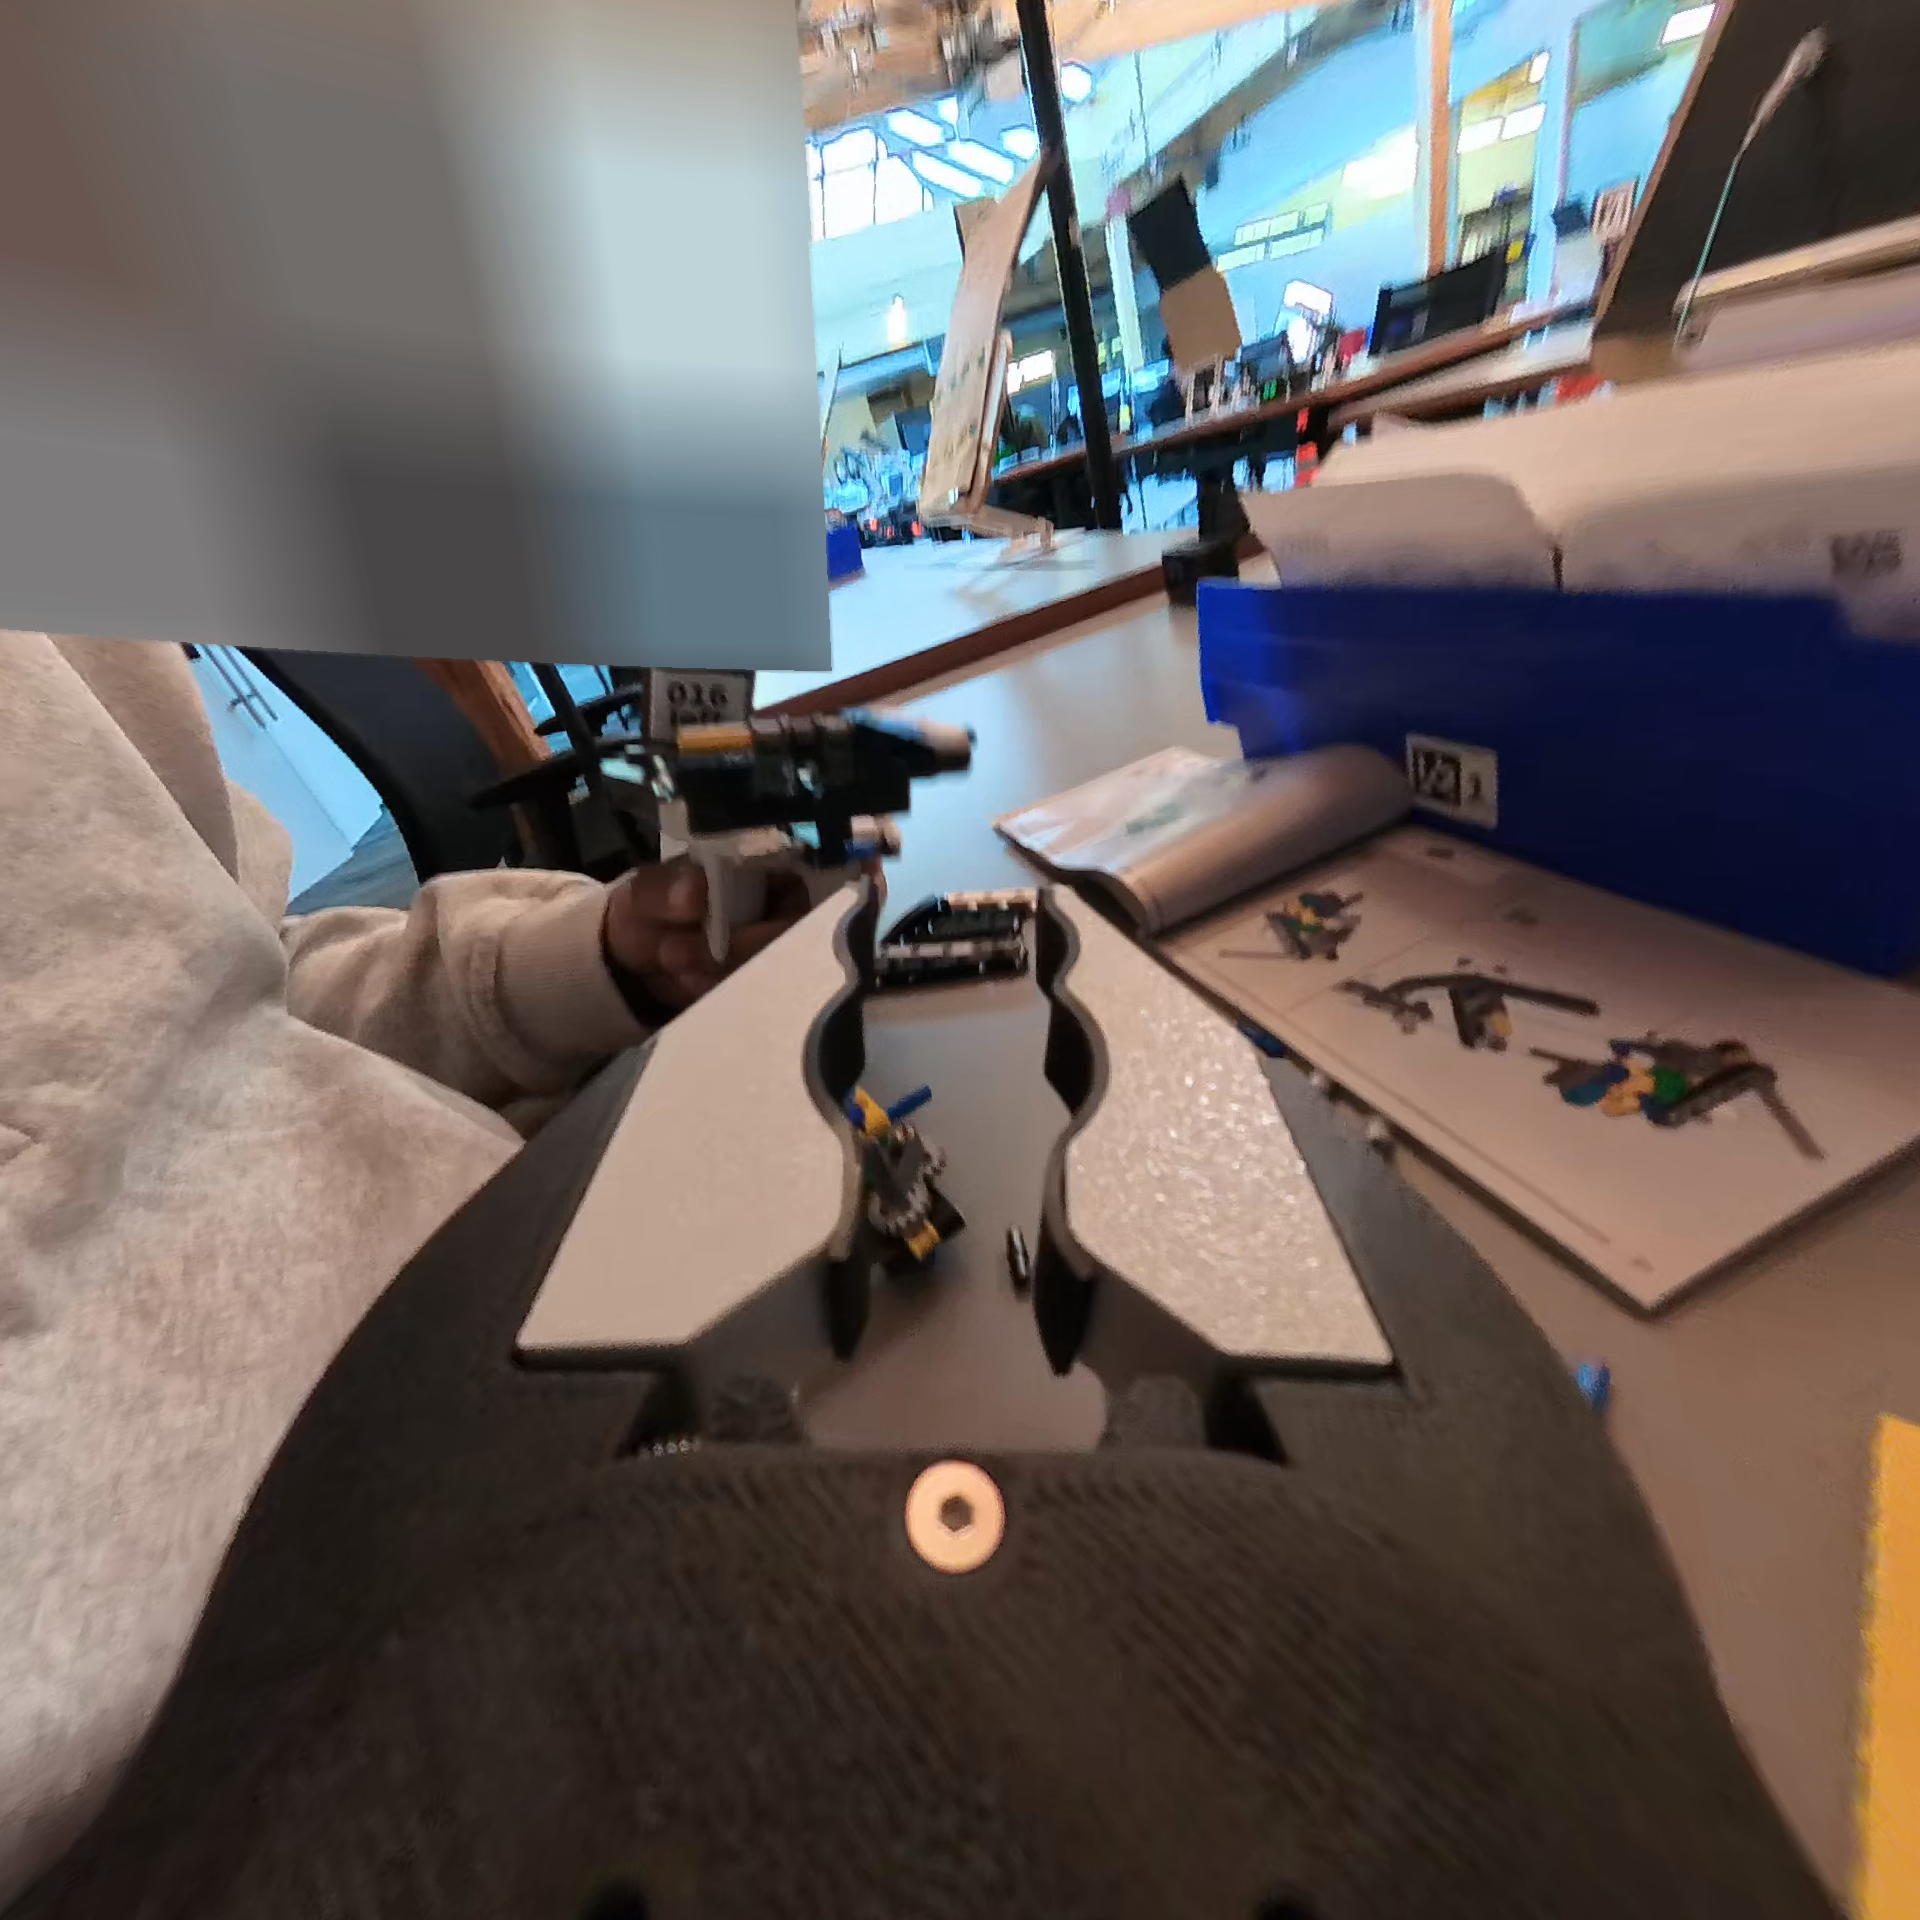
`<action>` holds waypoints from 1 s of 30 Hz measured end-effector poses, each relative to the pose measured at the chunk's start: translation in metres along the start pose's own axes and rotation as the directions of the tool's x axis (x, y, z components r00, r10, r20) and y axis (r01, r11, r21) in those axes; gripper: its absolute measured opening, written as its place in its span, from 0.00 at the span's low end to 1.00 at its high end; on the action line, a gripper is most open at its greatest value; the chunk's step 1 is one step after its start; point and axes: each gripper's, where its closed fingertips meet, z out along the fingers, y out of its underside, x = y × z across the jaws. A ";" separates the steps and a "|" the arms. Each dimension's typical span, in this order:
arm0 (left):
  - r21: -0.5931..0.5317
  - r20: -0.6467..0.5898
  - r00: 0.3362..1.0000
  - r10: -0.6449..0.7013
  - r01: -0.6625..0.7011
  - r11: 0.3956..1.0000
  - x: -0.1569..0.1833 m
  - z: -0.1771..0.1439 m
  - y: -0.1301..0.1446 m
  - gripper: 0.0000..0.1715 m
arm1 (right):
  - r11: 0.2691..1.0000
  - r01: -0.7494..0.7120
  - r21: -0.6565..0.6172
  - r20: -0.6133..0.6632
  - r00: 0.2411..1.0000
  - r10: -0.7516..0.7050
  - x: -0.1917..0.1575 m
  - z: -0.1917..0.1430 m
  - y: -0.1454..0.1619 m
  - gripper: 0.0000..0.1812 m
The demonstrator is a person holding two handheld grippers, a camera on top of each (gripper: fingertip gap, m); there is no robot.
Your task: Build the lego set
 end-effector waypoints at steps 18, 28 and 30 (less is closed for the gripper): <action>-0.120 -0.035 0.997 0.066 -0.069 0.990 0.015 0.005 0.017 0.14 | 0.999 -0.050 0.005 0.045 0.998 0.049 -0.023 0.017 -0.002 0.09; -0.093 -0.073 0.997 0.034 -0.041 0.995 0.023 0.003 0.010 0.14 | 0.972 -0.233 -0.028 0.198 0.952 0.234 -0.027 0.011 0.002 0.07; -0.090 -0.085 0.996 0.026 -0.033 0.995 0.025 0.004 0.009 0.14 | 0.967 -0.251 -0.040 0.225 0.941 0.253 -0.029 0.009 0.003 0.07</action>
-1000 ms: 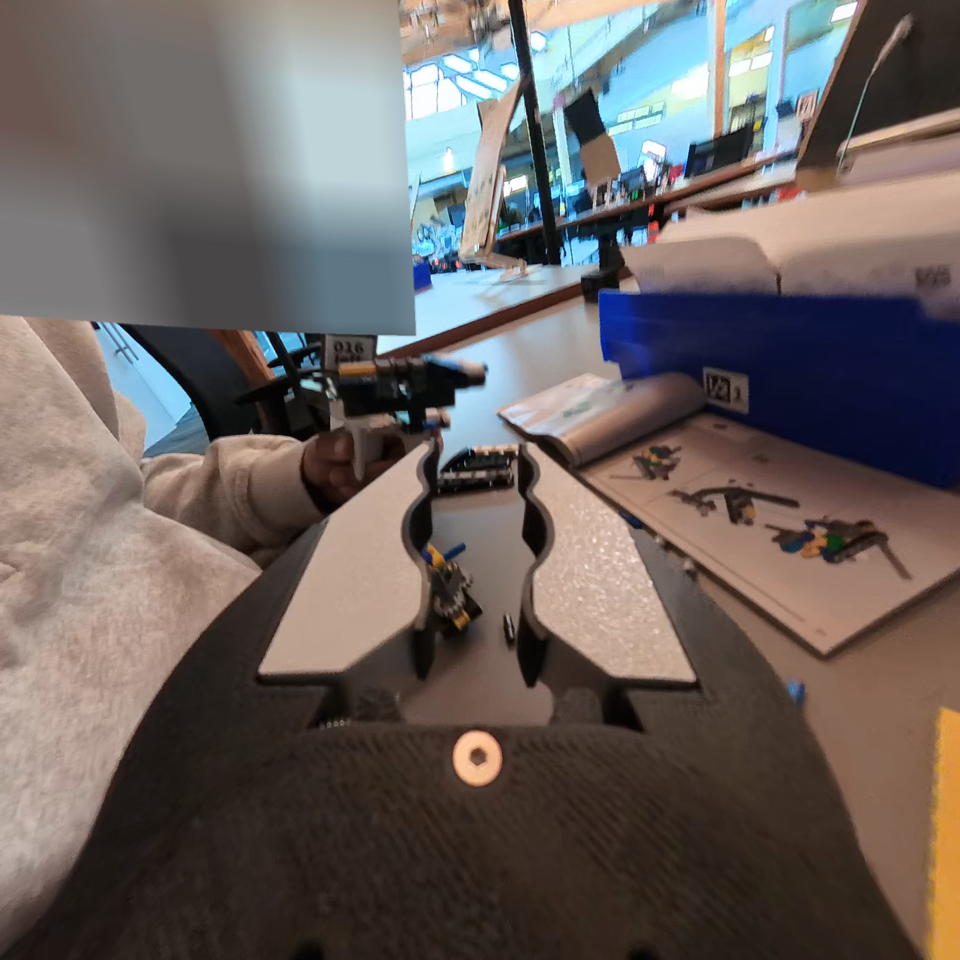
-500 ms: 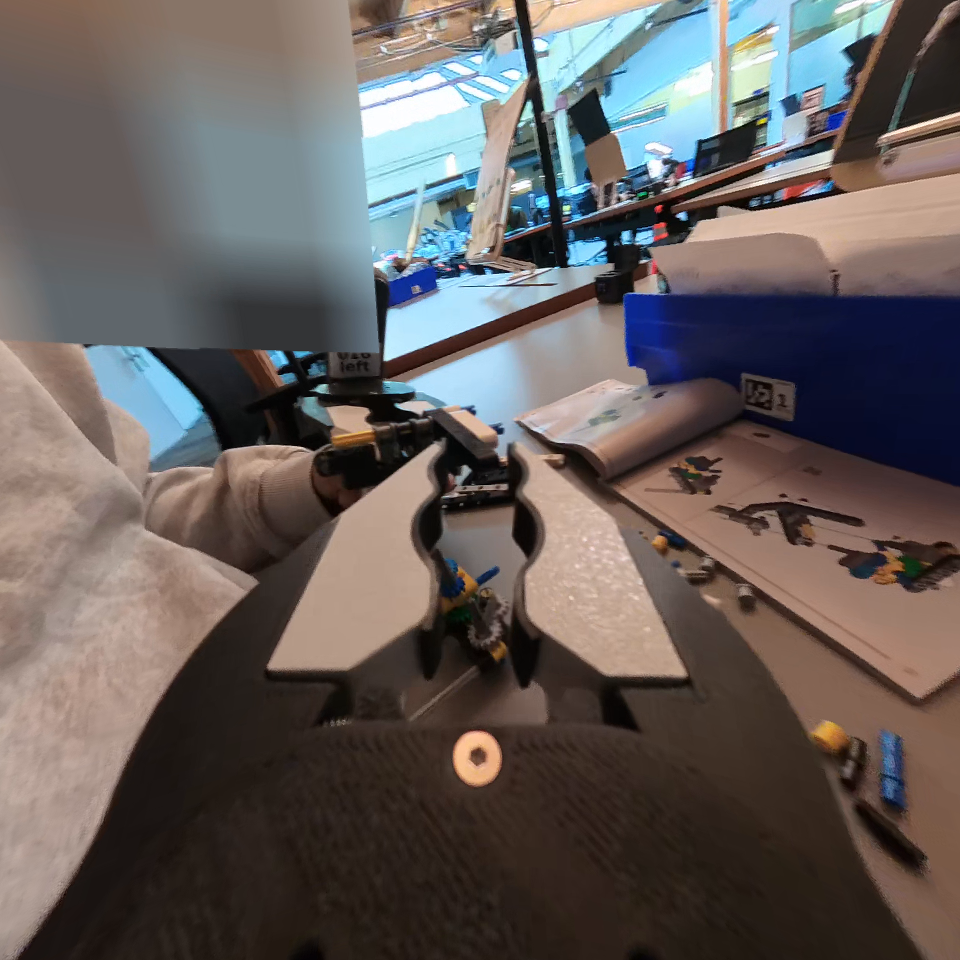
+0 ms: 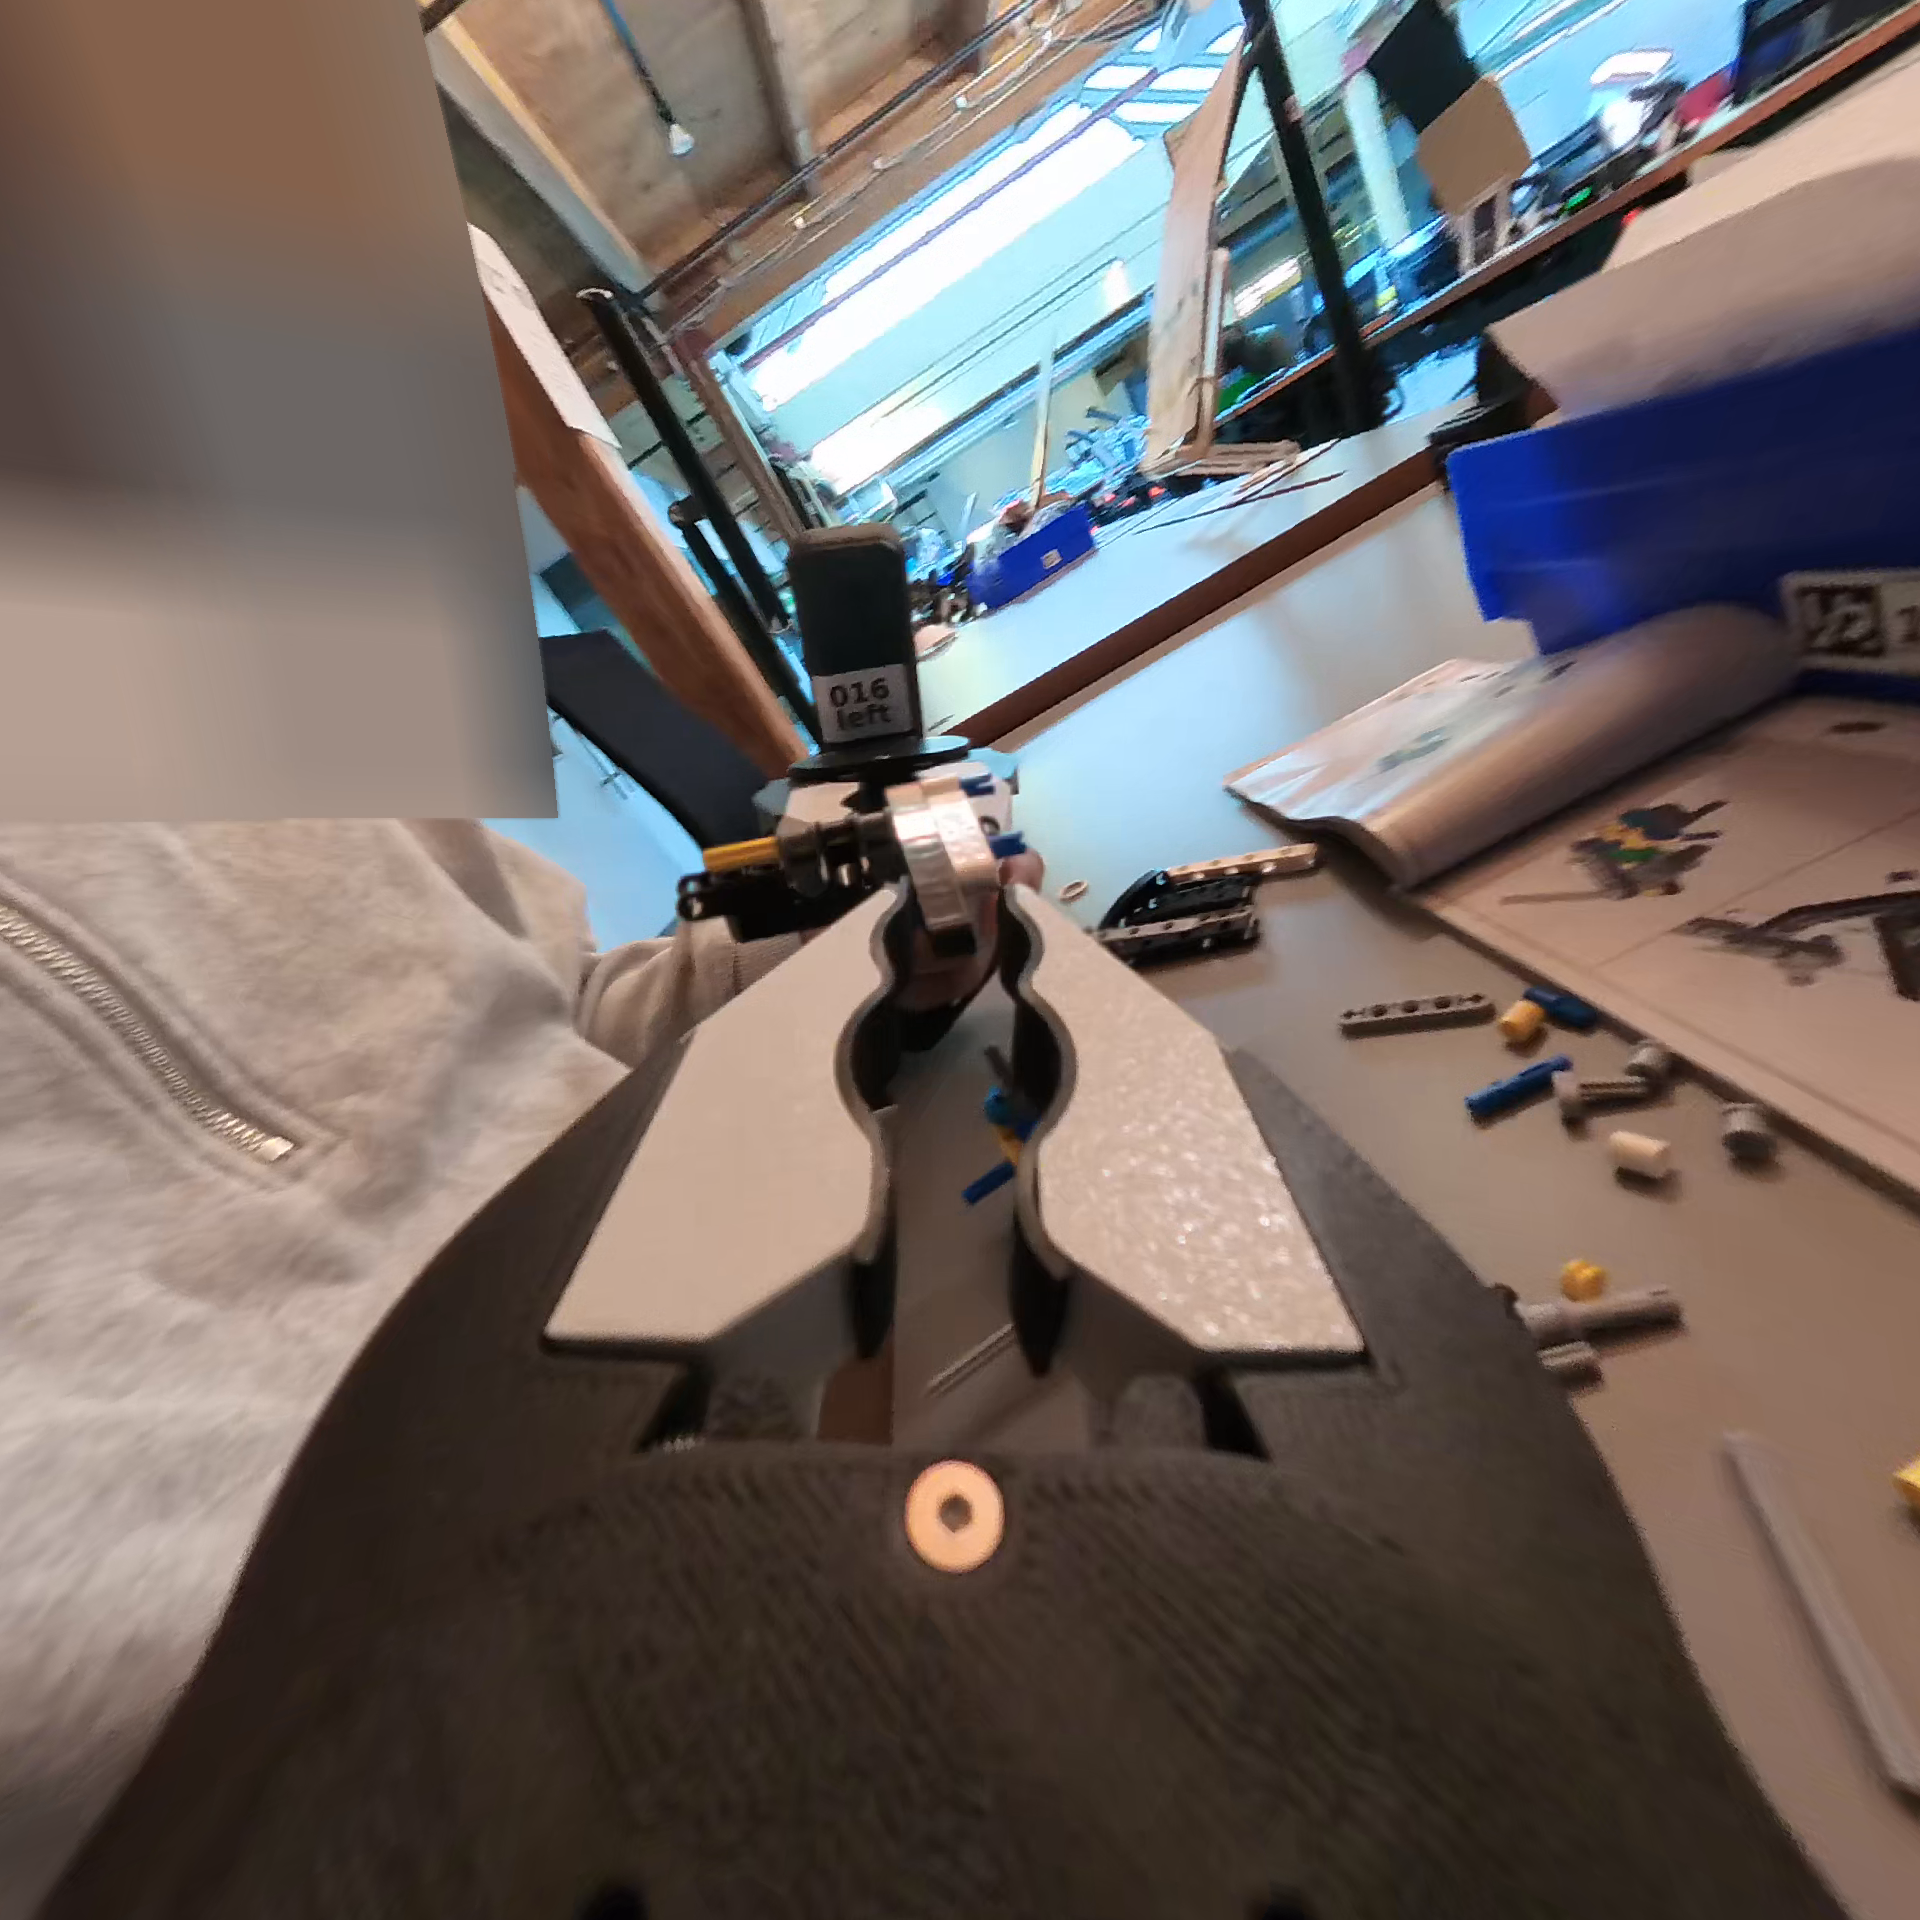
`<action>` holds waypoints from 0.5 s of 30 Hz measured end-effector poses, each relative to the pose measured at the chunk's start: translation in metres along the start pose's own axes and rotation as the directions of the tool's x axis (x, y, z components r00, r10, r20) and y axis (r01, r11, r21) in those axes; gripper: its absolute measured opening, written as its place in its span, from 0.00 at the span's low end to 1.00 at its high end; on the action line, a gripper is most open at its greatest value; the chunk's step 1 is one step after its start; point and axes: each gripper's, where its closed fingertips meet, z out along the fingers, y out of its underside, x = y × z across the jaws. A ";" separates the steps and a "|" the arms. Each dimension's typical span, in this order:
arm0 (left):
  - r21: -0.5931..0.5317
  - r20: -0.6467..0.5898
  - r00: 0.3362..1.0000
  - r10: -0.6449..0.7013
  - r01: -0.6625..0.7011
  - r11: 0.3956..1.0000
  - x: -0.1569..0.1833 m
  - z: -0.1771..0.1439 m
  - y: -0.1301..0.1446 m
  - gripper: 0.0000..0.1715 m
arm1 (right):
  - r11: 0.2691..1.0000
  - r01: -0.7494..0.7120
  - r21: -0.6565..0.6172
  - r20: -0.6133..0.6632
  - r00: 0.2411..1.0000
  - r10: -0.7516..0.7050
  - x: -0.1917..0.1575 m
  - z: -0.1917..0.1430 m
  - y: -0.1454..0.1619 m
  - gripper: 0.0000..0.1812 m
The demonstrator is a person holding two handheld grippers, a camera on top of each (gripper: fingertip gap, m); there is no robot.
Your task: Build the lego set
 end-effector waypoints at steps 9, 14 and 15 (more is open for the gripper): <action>0.035 -0.033 0.999 -0.025 0.026 0.999 0.004 -0.002 -0.005 0.14 | 0.998 -0.051 -0.026 0.061 0.997 0.052 -0.003 -0.002 0.005 0.08; 0.047 -0.034 0.999 -0.024 0.025 0.999 0.003 -0.003 -0.007 0.14 | 0.998 -0.043 -0.037 0.066 0.997 0.045 -0.004 -0.002 0.008 0.08; 0.047 -0.033 0.999 -0.023 0.024 0.999 0.003 -0.003 -0.007 0.14 | 0.998 -0.045 -0.036 0.067 0.997 0.047 -0.004 -0.002 0.008 0.07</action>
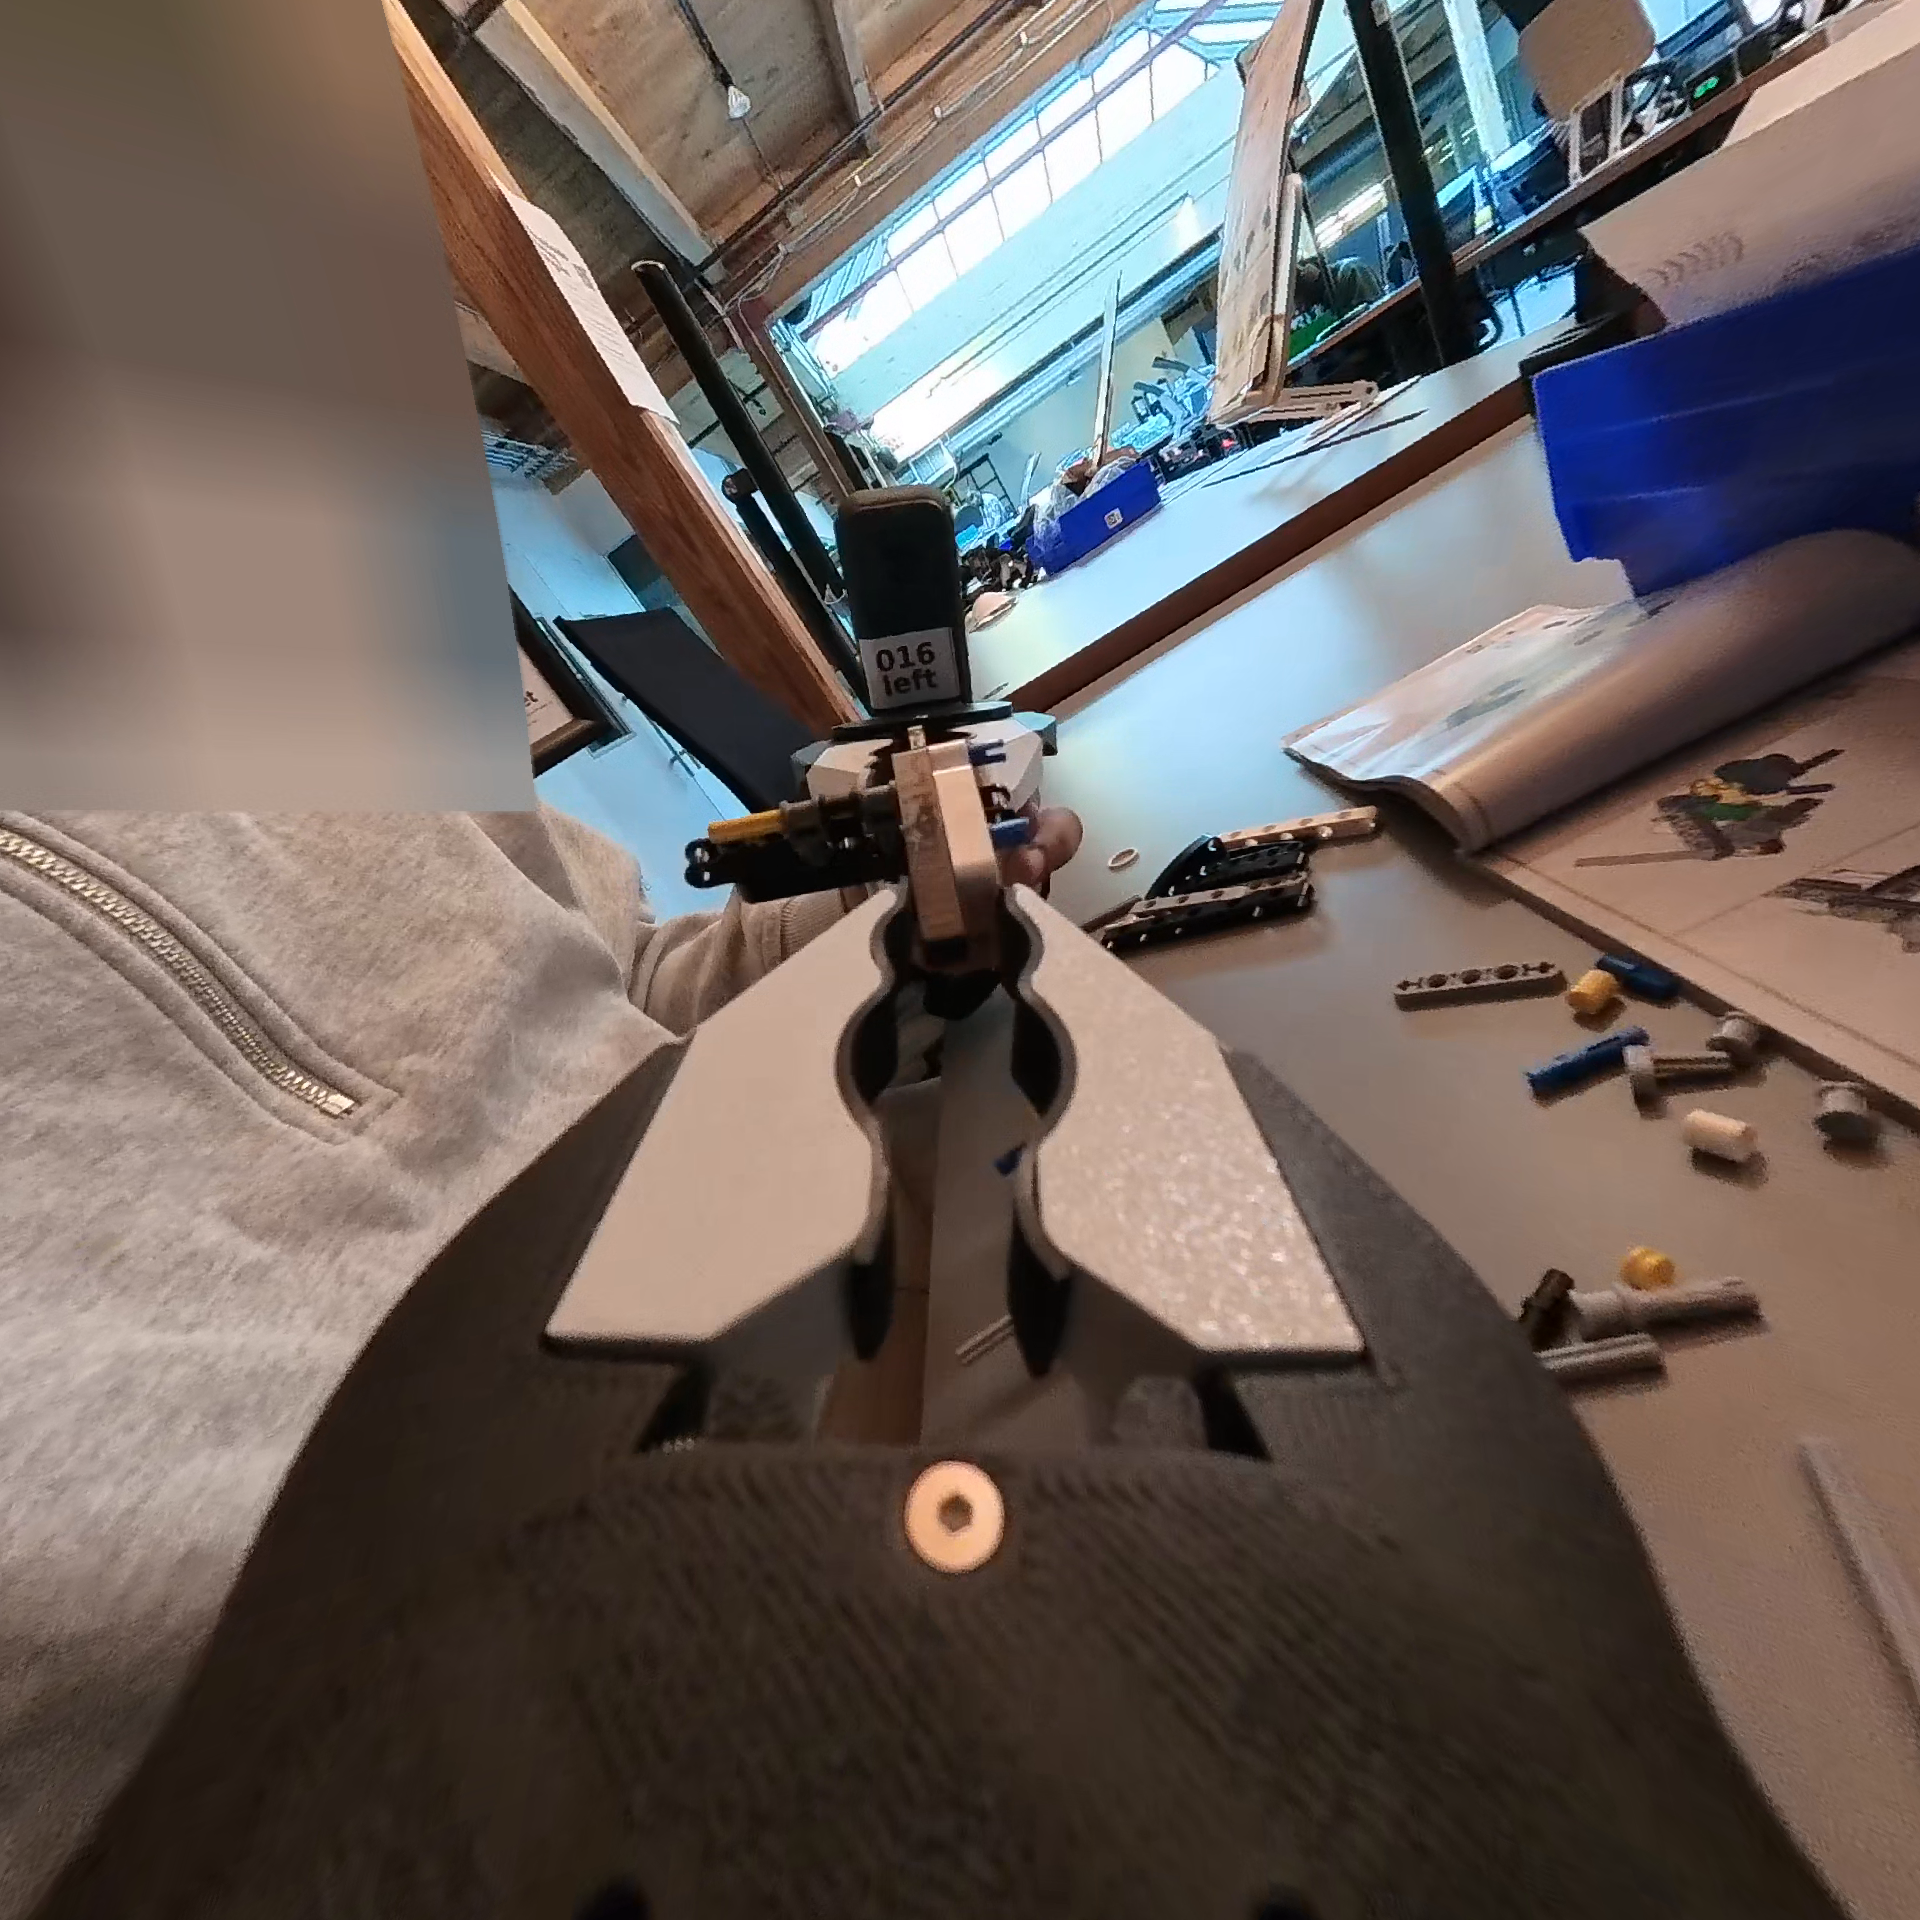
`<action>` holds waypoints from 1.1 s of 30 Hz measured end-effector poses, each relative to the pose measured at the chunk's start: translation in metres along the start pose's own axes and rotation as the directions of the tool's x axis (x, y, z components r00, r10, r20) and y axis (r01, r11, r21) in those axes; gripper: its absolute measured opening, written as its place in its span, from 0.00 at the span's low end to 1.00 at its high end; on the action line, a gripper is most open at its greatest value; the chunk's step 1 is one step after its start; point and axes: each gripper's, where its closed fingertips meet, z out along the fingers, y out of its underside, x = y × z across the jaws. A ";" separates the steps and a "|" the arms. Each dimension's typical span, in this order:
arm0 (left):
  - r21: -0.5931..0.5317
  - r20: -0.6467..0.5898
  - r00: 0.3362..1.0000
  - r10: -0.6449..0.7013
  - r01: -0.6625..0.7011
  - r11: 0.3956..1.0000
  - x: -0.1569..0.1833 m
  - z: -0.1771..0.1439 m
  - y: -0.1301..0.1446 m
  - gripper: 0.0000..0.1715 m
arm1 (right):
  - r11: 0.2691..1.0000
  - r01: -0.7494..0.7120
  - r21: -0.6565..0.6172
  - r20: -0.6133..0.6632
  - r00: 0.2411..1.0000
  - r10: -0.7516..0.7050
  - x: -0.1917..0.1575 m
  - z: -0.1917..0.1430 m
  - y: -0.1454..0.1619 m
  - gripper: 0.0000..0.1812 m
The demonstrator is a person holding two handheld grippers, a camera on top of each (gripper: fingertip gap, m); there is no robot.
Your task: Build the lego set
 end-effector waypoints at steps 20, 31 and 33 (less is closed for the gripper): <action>-0.001 0.102 0.995 0.020 -0.020 1.000 -0.007 -0.002 -0.009 0.14 | 0.999 0.018 0.049 -0.113 0.994 -0.012 0.020 -0.006 -0.011 0.17; -0.092 0.158 0.986 0.058 -0.044 0.995 -0.006 0.011 0.000 0.14 | 0.985 0.170 -0.032 -0.175 0.969 -0.173 0.006 -0.005 -0.014 0.15; -0.086 0.157 0.986 0.056 -0.043 0.995 -0.005 0.013 0.000 0.14 | 0.983 0.176 -0.056 -0.172 0.968 -0.183 0.004 -0.003 -0.011 0.15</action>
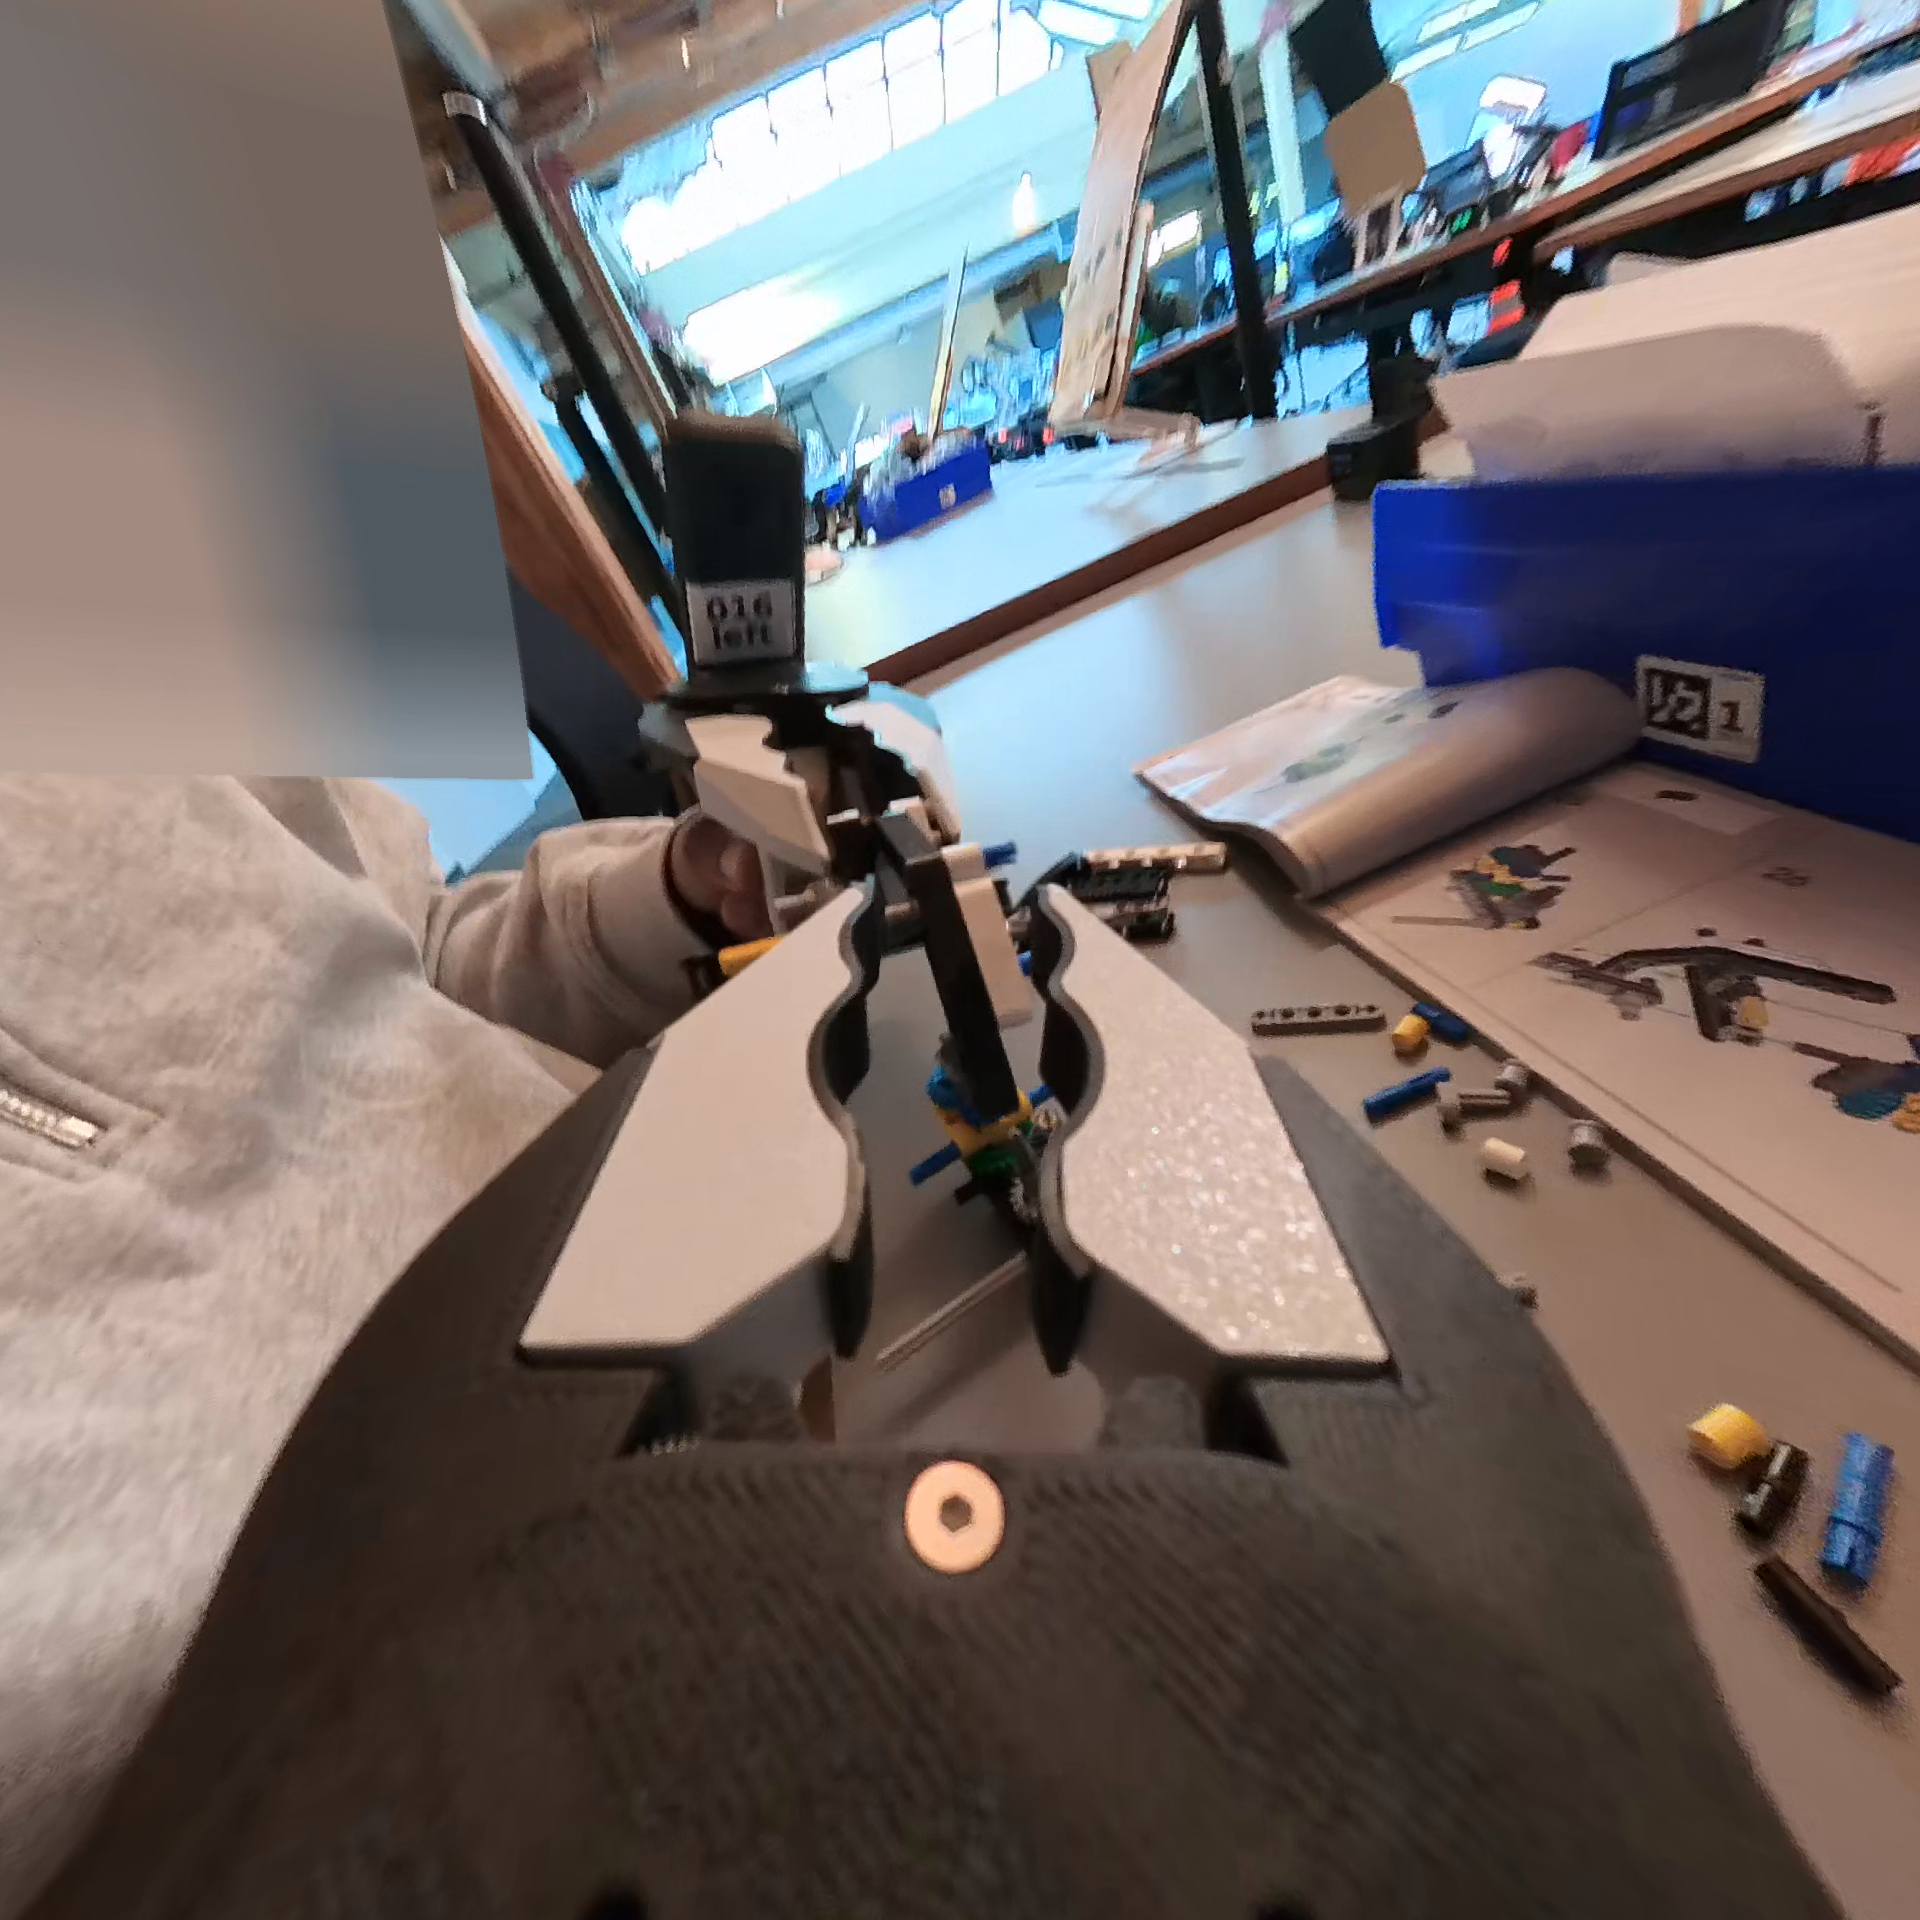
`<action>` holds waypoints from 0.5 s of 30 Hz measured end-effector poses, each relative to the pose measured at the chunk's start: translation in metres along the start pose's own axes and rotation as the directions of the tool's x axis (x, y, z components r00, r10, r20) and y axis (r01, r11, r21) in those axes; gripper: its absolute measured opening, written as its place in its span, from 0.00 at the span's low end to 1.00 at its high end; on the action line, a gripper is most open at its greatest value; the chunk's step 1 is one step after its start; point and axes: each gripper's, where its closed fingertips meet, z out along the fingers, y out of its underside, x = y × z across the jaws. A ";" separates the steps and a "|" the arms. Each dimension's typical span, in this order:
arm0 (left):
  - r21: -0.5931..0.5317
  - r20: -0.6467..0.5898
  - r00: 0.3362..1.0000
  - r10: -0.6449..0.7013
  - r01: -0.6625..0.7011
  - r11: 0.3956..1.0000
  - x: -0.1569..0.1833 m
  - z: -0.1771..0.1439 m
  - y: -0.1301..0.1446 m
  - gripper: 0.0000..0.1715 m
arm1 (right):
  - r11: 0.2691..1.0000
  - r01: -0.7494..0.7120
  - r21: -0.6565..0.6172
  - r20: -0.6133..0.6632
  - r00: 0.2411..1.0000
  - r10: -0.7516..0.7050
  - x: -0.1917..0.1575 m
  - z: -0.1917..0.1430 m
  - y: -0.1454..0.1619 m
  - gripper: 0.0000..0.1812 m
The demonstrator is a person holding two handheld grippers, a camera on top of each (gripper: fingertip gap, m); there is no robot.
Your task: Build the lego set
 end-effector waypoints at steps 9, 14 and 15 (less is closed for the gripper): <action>-0.043 -0.009 0.999 0.032 -0.032 0.999 0.009 0.005 0.004 0.14 | 0.998 0.012 -0.061 0.019 1.000 -0.011 -0.005 -0.003 0.005 0.13; -0.067 -0.012 0.999 0.043 -0.044 0.997 0.013 0.007 0.006 0.14 | 0.994 0.030 -0.108 0.035 0.999 -0.027 -0.011 0.000 0.011 0.13; -0.072 -0.015 0.999 0.046 -0.047 0.996 0.014 0.007 0.006 0.14 | 0.993 0.031 -0.112 0.039 0.999 -0.027 -0.013 0.001 0.011 0.13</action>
